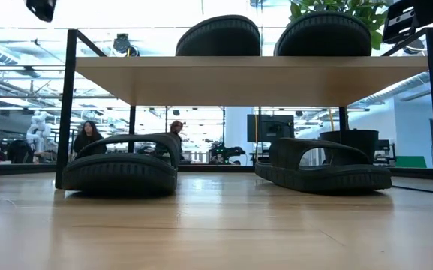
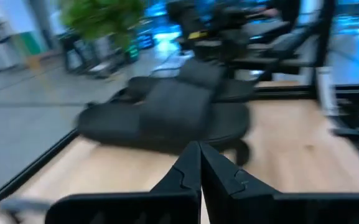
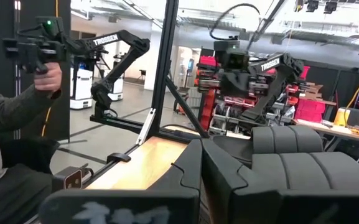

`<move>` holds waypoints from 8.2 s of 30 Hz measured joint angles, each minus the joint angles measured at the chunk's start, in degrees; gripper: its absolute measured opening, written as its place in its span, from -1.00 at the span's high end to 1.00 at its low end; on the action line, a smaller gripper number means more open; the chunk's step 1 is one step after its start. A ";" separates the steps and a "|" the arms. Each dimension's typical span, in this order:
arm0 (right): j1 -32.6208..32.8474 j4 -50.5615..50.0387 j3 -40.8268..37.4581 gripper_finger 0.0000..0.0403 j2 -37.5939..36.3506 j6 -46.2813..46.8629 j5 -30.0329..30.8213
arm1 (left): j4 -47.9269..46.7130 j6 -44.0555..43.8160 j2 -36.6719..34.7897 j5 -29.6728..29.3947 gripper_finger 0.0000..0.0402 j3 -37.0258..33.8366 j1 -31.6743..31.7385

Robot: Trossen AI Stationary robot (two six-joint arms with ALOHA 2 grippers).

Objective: Pick and place slides into the shelf
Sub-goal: Adjust the left black slide under the shelf, then adjust the shelf

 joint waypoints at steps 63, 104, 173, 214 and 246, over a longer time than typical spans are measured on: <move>0.00 0.17 0.00 1.00 0.02 1.25 0.00 | -38.75 -10.57 54.84 8.24 -0.02 32.81 2.92; 0.00 0.31 0.00 1.00 0.02 0.81 0.02 | -27.42 15.10 59.04 6.21 0.98 32.79 7.37; 0.00 0.37 0.00 1.00 0.02 -0.09 -0.07 | -23.48 10.18 58.25 20.84 0.99 35.19 7.17; 0.00 2.79 0.00 1.00 0.01 -1.13 -0.24 | -27.48 11.95 58.21 22.47 1.00 39.52 4.76; 0.00 3.19 0.00 1.00 0.02 -1.25 -0.24 | -31.88 12.70 58.21 3.82 1.00 42.27 2.21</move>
